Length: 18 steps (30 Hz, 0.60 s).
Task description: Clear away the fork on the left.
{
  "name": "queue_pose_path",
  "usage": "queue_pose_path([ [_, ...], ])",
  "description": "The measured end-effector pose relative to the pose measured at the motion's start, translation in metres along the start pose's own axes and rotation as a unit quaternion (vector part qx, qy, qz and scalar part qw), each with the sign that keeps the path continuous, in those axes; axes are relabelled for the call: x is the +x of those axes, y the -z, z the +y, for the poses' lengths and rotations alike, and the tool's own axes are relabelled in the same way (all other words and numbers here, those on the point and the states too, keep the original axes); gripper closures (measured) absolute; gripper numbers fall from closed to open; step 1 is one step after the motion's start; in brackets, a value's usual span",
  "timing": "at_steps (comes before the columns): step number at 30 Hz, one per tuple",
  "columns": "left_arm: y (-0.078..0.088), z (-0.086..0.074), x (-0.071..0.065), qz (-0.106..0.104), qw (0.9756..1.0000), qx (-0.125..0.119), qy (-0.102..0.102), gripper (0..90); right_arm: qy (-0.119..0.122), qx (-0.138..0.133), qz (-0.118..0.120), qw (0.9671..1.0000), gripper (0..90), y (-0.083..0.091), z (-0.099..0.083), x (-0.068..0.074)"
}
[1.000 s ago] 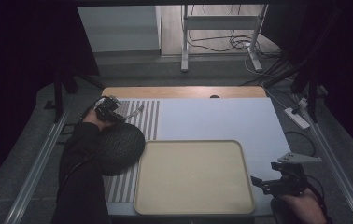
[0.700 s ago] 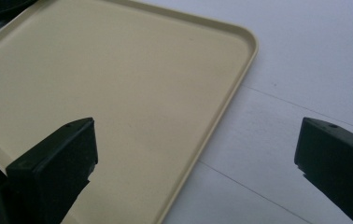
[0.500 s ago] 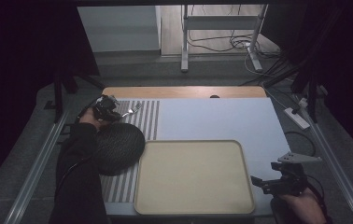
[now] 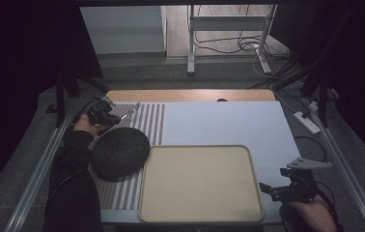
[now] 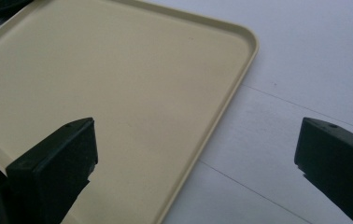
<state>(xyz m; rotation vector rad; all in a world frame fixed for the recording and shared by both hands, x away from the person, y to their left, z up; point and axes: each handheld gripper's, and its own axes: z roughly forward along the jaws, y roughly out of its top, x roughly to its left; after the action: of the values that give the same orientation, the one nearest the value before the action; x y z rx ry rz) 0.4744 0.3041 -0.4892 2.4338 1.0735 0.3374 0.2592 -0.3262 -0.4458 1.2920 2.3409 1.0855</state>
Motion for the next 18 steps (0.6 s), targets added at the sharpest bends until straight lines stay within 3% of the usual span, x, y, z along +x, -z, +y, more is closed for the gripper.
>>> queue_pose_path([
  [10,0.003,-0.011,-0.018,-0.042,0.9985,-0.020,0.029,78.6,0.000,0.001,-0.001,1.0000,0.0,0.000,0.000,0.000],
  [18,0.009,-0.015,-0.031,-0.052,0.9974,-0.029,0.041,78.6,0.001,0.000,-0.001,1.0000,0.0,0.000,0.000,0.000],
])
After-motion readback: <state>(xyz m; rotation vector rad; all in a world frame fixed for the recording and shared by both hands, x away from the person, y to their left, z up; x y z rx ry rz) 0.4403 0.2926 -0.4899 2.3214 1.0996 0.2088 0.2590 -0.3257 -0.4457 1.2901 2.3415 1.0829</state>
